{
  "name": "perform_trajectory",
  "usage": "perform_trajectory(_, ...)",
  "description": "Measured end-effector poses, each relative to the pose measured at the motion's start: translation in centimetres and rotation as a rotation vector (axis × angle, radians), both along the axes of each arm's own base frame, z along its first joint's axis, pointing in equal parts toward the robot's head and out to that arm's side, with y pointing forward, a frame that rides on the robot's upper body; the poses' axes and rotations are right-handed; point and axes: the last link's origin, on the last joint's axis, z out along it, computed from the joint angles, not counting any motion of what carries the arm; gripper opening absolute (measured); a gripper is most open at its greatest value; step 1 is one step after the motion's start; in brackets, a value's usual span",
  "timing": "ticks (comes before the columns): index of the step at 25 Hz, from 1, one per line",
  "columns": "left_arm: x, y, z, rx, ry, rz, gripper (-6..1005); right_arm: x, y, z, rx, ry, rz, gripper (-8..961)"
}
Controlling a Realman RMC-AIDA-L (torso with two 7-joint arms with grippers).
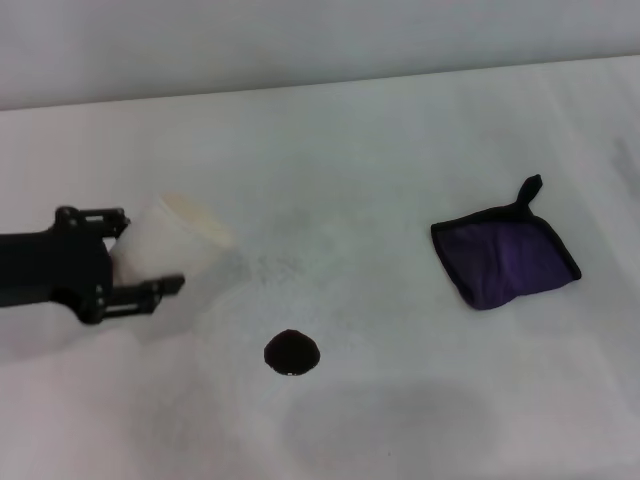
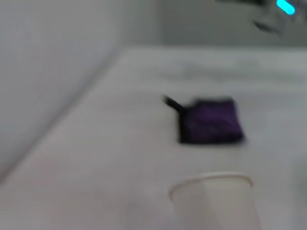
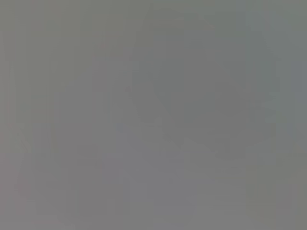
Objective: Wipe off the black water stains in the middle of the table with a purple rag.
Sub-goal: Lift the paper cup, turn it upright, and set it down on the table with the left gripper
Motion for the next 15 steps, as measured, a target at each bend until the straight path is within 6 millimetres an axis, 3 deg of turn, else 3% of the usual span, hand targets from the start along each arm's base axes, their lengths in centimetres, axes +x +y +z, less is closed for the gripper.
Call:
perform_trajectory(10, -2.8, 1.6, -3.9, 0.255, -0.263, 0.072, 663, 0.5, 0.7, 0.8, -0.085, -0.140, -0.006, 858)
perform_trajectory(15, -4.2, 0.9, -5.5, 0.383, -0.291, 0.056, 663, 0.7, 0.3, 1.4, -0.068, -0.199, -0.009, 858)
